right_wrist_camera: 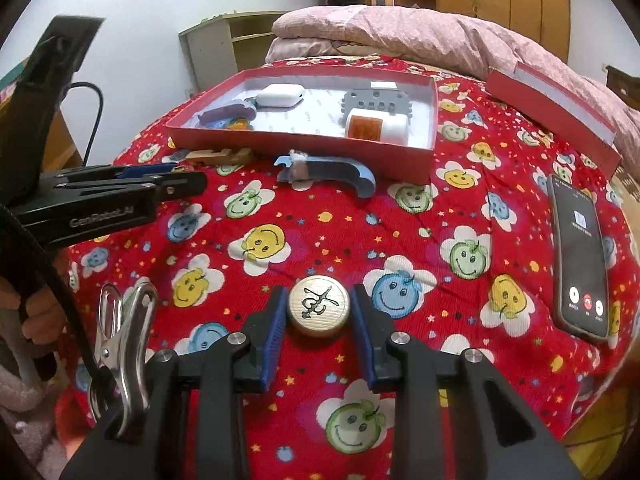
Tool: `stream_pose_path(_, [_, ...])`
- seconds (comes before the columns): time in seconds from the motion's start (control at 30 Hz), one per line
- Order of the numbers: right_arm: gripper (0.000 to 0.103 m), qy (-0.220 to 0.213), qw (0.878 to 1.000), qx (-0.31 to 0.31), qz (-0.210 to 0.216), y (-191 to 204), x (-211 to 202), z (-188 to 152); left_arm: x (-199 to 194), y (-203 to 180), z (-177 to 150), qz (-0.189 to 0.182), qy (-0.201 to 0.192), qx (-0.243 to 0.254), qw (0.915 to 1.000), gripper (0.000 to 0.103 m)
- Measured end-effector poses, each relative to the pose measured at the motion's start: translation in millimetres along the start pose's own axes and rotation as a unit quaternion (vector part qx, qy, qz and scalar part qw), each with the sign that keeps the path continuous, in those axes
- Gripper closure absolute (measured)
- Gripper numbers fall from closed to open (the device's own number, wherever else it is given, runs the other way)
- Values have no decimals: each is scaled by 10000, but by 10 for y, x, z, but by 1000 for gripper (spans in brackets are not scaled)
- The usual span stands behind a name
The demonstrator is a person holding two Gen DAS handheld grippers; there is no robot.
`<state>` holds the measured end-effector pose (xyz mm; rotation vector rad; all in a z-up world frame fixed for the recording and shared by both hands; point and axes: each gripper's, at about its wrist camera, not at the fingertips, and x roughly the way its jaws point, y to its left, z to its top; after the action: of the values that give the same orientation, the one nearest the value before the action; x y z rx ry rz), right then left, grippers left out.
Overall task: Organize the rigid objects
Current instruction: 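Carry beige disc into box with right tool while left tool carries trinket in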
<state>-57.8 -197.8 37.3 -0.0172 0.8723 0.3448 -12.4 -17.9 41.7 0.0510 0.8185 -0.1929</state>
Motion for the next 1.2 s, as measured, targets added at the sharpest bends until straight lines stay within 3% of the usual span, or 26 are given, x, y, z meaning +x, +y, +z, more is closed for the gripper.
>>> stream_pose_path(0.53, [71,-555,9984,97,107,64,-549,454,-635,-1,172,-64,-582,108,9982,66])
stream_pose_path(0.93, [71,-800,9965,82,210,85,-704,1047,-864,37,637,-109,-922,203,9955,66])
stream_pose_path(1.2, [71,-787,9968,121,106,17,-563,1362,-765,163,1015,-135,-861,123,9961,66])
